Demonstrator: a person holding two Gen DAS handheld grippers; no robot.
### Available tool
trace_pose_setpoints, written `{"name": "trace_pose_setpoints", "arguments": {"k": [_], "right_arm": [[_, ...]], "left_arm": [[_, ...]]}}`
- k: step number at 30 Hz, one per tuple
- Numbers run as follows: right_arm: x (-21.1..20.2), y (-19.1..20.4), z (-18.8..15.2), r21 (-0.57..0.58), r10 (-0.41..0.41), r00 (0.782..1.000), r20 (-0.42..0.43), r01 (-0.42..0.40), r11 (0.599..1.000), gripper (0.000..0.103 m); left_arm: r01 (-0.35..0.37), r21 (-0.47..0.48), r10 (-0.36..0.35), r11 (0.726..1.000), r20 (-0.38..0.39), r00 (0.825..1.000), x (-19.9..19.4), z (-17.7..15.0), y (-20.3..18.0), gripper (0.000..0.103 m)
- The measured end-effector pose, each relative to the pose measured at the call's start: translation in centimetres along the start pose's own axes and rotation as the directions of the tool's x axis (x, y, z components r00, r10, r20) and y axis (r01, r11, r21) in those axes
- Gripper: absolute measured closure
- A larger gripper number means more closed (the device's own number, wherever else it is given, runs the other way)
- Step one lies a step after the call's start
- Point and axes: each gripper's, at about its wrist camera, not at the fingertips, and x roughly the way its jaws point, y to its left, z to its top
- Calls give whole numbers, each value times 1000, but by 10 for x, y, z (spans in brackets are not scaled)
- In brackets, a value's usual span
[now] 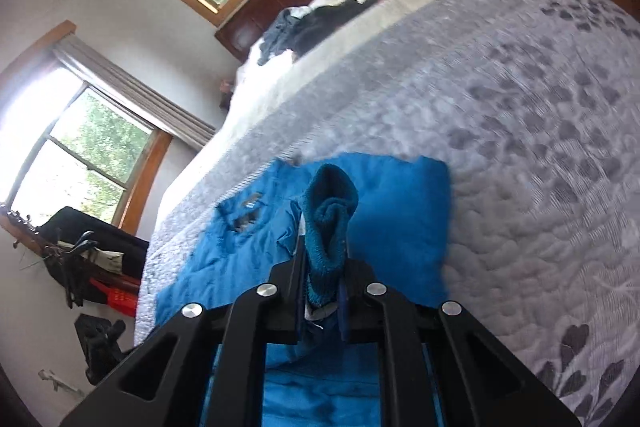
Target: Fold large clothes
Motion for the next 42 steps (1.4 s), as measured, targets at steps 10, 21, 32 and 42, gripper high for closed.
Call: {"name": "trace_pose_setpoints", "arguments": {"k": [10, 21, 32, 42], "right_arm": [[19, -54, 10, 199, 178, 979, -103, -155, 968, 54], [34, -50, -2, 26, 7, 994, -112, -4, 1000, 90], [24, -20, -20, -82, -11, 995, -102, 2, 997, 85], [-69, -29, -60, -118, 102, 984, -143, -119, 986, 51]], "left_arm": [[-40, 60, 42, 997, -29, 999, 6, 20, -3, 12], [-197, 128, 210, 972, -100, 973, 48, 27, 10, 18], [-125, 111, 139, 986, -123, 983, 24, 4, -5, 13], [-9, 66, 12, 998, -39, 999, -92, -45, -5, 8]]}}
